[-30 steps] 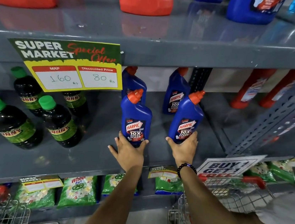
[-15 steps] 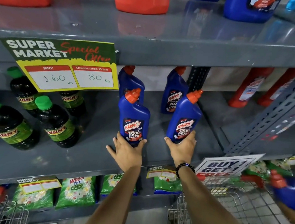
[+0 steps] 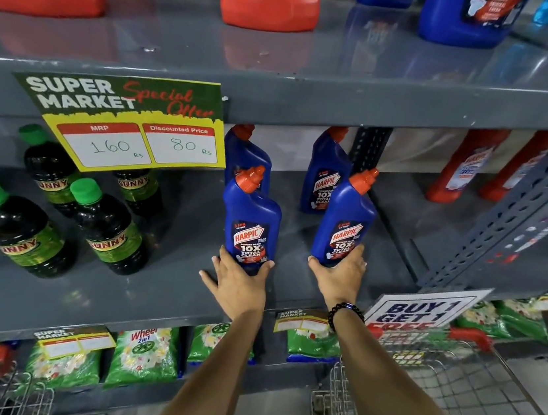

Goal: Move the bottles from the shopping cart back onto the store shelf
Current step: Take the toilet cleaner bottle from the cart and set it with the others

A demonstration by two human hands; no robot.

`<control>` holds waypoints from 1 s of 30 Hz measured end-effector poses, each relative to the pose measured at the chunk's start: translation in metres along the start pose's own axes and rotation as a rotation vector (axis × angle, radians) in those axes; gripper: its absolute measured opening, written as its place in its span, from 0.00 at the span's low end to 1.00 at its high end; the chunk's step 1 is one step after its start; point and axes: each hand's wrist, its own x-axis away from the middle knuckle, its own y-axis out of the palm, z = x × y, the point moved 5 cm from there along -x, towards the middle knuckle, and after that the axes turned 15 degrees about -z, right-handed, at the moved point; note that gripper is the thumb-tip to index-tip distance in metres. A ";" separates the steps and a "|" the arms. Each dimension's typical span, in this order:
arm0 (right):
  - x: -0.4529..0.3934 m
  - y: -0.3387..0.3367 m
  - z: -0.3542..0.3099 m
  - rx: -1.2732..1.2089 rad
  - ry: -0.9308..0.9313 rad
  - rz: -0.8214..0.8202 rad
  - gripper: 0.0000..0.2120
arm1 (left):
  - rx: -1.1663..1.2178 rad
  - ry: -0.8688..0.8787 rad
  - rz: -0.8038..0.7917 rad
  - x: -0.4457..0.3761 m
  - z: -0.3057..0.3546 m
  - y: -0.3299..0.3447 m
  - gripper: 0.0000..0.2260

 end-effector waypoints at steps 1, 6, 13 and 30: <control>0.000 0.001 0.000 0.004 0.005 -0.009 0.46 | 0.007 -0.001 -0.006 0.000 -0.001 0.000 0.43; 0.002 0.003 0.000 0.029 0.035 -0.044 0.57 | 0.053 0.014 -0.058 0.001 -0.003 -0.005 0.44; 0.047 0.019 -0.003 0.199 0.116 -0.044 0.55 | -0.046 0.098 -0.165 0.011 -0.041 -0.049 0.41; 0.157 0.235 -0.136 0.189 -0.073 -0.583 0.43 | -0.022 -0.062 -0.074 -0.037 -0.211 -0.258 0.32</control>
